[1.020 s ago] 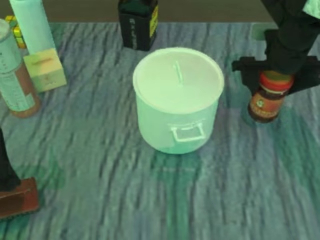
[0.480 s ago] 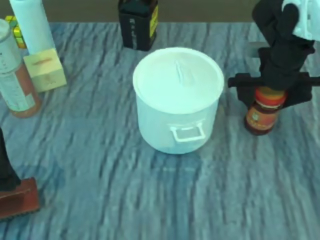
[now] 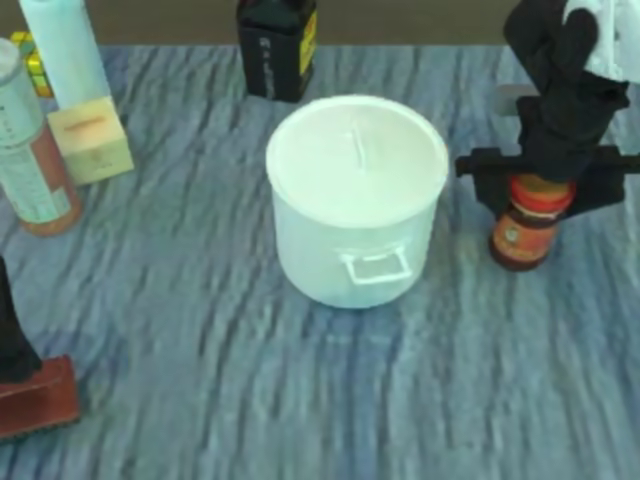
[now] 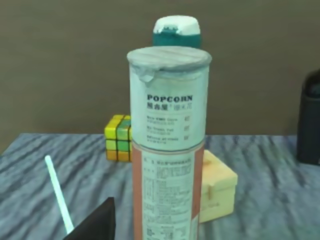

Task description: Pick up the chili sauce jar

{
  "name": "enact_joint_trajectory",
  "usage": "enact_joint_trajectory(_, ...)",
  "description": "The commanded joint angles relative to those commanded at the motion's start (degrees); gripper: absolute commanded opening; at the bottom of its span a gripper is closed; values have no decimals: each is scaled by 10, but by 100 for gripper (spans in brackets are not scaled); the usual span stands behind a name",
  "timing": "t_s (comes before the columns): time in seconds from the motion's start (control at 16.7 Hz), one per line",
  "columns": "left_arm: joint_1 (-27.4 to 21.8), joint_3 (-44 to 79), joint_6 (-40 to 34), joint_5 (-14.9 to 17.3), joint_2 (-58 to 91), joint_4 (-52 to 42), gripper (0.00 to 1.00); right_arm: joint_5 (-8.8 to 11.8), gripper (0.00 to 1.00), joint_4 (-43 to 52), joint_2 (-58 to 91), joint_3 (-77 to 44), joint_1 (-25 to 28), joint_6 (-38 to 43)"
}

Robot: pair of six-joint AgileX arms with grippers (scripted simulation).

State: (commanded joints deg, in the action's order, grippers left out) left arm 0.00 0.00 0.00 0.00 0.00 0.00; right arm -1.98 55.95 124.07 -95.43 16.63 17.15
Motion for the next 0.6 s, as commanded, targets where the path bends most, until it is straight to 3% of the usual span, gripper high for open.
enact_joint_trajectory(0.24, 0, 0, 0, 0, 0, 0, 100, 0, 98, 0, 0, 0, 0, 0)
enact_joint_trajectory(0.6, 0, 0, 0, 0, 0, 0, 100, 0, 100, 0, 0, 0, 0, 0)
